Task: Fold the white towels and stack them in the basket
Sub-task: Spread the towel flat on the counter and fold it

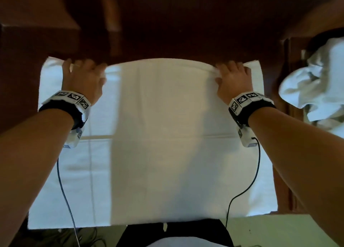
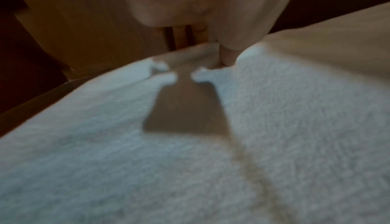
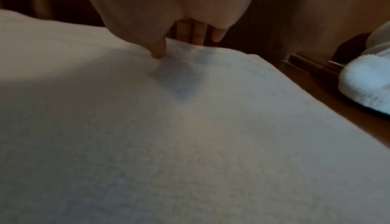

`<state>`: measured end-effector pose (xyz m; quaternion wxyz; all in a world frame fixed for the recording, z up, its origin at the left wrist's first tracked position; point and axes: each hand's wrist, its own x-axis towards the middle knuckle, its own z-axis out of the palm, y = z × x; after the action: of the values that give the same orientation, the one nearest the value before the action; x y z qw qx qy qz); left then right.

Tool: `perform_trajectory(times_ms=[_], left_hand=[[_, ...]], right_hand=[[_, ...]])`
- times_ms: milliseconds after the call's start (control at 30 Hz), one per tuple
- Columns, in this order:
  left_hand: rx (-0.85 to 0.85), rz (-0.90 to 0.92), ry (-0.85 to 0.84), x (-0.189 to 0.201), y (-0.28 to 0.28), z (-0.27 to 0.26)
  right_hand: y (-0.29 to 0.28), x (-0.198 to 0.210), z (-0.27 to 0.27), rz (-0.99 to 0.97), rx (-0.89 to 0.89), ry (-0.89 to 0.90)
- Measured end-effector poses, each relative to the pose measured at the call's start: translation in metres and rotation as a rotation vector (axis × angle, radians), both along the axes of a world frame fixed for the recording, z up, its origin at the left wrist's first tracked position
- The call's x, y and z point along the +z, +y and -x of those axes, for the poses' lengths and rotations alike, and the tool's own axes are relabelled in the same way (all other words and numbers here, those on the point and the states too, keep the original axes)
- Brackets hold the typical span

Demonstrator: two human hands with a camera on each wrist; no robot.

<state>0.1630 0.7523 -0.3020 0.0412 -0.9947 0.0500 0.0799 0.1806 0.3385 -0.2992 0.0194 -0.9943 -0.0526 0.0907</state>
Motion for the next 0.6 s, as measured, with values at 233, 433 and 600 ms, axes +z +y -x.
perform_trajectory(times_ms=[233, 433, 600], left_hand=[[-0.042, 0.078, -0.074, 0.048, 0.001, -0.004], [-0.091, 0.038, -0.192, 0.104, 0.012, 0.034], [-0.141, 0.068, -0.264, 0.128, 0.022, 0.116]], right_hand=[[-0.003, 0.036, -0.010, -0.058, -0.019, -0.131], [-0.008, 0.084, 0.030, -0.181, -0.040, -0.209], [-0.008, 0.108, 0.107, -0.129, -0.021, -0.295]])
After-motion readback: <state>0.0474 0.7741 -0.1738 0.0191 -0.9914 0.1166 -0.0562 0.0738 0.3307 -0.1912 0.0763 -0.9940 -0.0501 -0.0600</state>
